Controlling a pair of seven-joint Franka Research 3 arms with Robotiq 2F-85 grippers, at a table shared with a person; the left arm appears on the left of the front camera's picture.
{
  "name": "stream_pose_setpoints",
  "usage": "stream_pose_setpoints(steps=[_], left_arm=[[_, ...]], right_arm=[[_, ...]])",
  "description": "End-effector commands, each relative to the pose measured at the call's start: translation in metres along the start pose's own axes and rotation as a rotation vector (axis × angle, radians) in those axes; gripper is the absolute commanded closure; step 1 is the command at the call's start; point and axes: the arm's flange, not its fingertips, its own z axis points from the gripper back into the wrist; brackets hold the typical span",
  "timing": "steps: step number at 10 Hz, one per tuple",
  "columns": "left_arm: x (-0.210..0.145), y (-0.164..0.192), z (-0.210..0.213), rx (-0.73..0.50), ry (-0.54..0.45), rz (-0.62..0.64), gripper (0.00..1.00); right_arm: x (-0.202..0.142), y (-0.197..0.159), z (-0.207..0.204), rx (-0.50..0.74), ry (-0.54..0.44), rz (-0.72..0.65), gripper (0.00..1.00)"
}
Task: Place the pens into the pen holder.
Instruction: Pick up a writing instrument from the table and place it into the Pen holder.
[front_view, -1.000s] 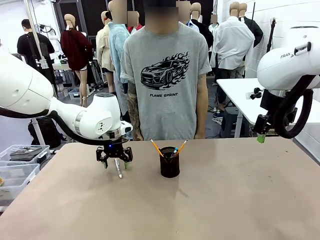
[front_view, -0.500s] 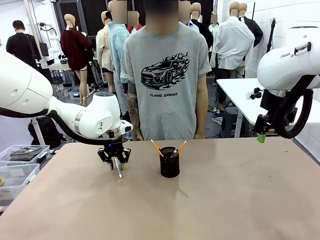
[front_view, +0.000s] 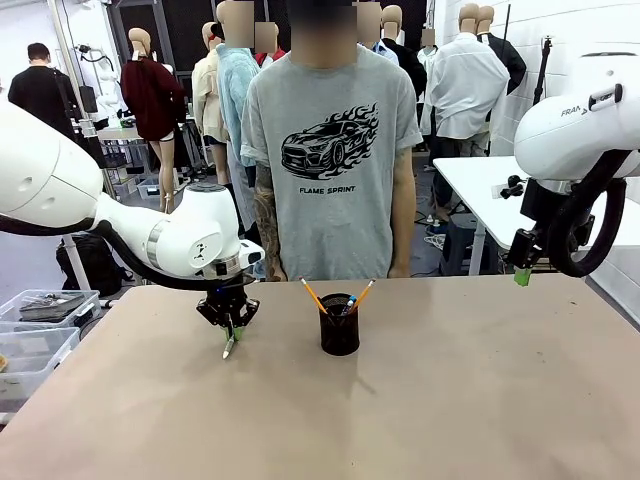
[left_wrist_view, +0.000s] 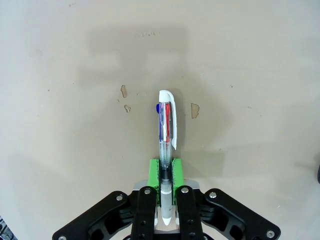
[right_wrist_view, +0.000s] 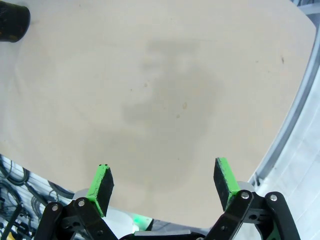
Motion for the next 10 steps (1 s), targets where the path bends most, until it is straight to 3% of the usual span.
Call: stream_pose_setpoints(steps=[1, 5, 8, 10], left_arm=[[-0.007, 0.008, -0.002, -0.035, 0.0, -0.032, 1.0], [-0.032, 0.03, 0.025, -0.137, -0.083, -0.224, 1.0], [-0.037, 0.06, 0.05, -0.33, -0.265, -0.479, 1.0], [-0.036, 0.065, 0.059, -0.43, -0.372, -0.568, 1.0]], right_arm=[[0.001, 0.0, 0.001, 0.005, 0.007, 0.003, 0.0], [0.001, 0.0, 0.001, 0.005, 0.007, 0.003, 0.0], [0.001, 0.0, 0.001, 0.005, 0.007, 0.003, 0.0], [0.001, 0.0, 0.001, 0.005, 0.007, 0.003, 0.0]])
